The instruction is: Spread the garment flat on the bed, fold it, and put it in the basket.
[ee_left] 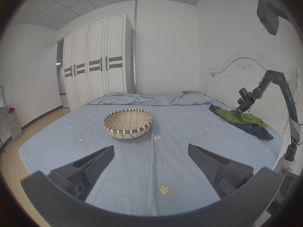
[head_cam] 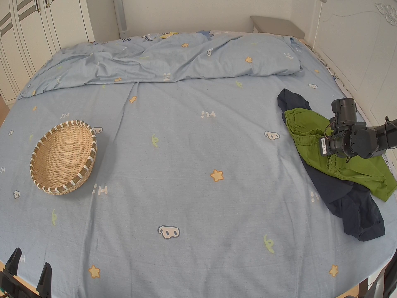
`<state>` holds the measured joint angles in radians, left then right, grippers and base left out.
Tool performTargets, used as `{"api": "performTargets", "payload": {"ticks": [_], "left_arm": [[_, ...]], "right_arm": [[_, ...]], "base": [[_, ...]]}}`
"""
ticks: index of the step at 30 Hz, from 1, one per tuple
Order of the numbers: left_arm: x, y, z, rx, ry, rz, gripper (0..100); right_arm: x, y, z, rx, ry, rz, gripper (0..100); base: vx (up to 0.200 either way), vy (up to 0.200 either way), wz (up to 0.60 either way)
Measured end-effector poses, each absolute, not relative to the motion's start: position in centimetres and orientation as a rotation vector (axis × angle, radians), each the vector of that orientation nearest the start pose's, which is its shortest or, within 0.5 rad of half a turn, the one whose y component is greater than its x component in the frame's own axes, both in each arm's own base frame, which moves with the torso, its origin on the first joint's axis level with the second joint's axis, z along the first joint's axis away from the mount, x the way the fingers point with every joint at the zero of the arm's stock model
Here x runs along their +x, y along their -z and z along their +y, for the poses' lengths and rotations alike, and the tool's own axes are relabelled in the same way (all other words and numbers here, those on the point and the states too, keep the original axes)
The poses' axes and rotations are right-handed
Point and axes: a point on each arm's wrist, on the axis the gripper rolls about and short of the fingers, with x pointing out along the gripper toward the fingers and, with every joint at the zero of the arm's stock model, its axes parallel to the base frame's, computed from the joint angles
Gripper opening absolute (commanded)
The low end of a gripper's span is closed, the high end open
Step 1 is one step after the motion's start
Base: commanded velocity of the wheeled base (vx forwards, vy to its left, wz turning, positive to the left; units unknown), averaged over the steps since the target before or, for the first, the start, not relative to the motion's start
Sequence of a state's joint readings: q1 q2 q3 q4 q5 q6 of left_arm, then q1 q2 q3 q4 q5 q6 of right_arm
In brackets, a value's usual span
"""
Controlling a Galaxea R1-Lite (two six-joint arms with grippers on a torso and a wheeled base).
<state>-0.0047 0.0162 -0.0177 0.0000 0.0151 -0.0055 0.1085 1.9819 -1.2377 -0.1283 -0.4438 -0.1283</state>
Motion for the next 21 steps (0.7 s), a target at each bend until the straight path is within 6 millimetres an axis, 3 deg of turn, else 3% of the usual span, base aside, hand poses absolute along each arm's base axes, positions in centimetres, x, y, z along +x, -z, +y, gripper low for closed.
{"api": "performTargets", "payload": {"ticks": [5, 11, 17, 21], "left_arm": [[-2.3, -8.1, 0.0, -0.006, -0.011, -0.002, 100], [-2.3, -8.1, 0.0, -0.006, -0.01, -0.002, 100], [-2.3, -8.1, 0.0, -0.006, -0.01, -0.002, 100], [-2.3, -8.1, 0.0, -0.006, -0.01, -0.002, 100]], "right_arm": [[37.5, -15.8, 3.7, -0.3, 0.264, 0.648, 0], [35.4, -18.2, 5.3, -0.294, 0.215, 0.717, 0], [32.6, -22.1, 7.9, -0.199, 0.105, 0.767, 0], [30.6, -25.8, 10.1, -0.066, -0.025, 0.768, 0]], "base": [[0.0, 0.0, 0.0], [0.0, 0.0, 0.0], [0.0, 0.0, 0.0], [0.0, 0.0, 0.0]]}}
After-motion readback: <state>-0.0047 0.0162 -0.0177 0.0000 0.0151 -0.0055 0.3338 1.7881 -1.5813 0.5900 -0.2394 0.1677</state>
